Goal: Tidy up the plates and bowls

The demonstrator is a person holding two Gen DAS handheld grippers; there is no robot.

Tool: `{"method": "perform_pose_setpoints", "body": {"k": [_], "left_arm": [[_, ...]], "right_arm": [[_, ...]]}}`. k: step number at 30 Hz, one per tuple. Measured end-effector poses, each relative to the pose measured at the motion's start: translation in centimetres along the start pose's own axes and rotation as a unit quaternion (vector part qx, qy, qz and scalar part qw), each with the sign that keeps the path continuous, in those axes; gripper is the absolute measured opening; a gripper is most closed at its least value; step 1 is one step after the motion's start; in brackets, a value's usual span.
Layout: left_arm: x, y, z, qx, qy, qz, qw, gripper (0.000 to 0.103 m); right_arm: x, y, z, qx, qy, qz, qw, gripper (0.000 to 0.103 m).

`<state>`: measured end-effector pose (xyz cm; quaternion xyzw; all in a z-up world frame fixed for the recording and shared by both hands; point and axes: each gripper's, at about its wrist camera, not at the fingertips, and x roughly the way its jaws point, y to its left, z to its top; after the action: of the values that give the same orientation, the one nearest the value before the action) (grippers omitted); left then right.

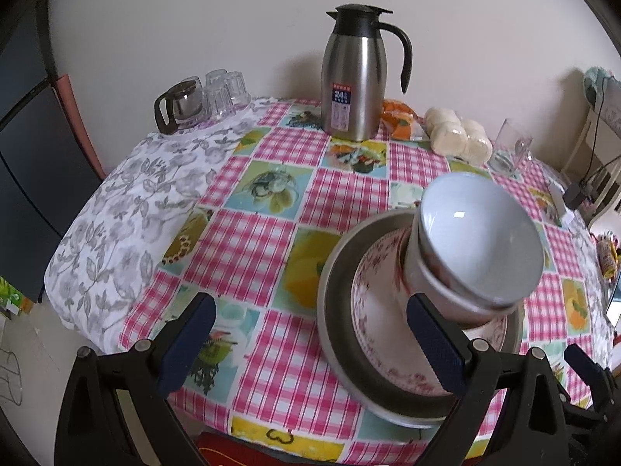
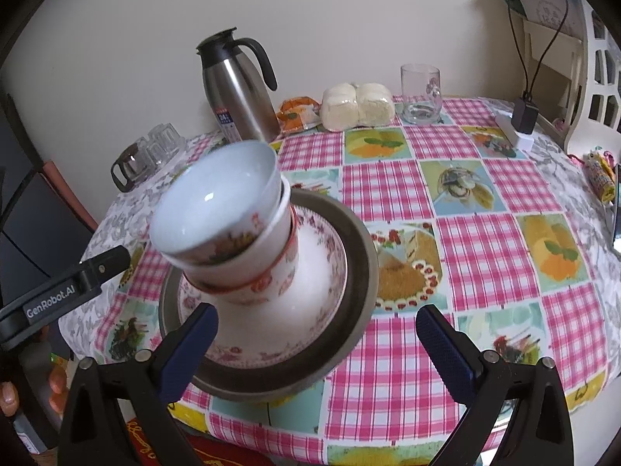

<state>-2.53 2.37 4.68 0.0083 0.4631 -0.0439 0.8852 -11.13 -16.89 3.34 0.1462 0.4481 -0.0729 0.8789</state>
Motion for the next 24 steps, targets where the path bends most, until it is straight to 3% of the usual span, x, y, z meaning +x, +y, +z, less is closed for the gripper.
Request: {"method": "perform_pose_setpoints", "body": {"k": [12,24], "left_arm": [[1.4,-0.4,-3.7,0.032,0.046,0.009,0.9984,0.099],[1.6,-0.3,-6.0,0.042,0.065,0.007,0.9970,0.099]], "right_arm": [[0.5,-0.6,-2.3,0.002,0.015,-0.022,1.000,0.103],[0.2,-0.8,-4.0,-0.002,0.017,-0.030,0.999,0.103]]}}
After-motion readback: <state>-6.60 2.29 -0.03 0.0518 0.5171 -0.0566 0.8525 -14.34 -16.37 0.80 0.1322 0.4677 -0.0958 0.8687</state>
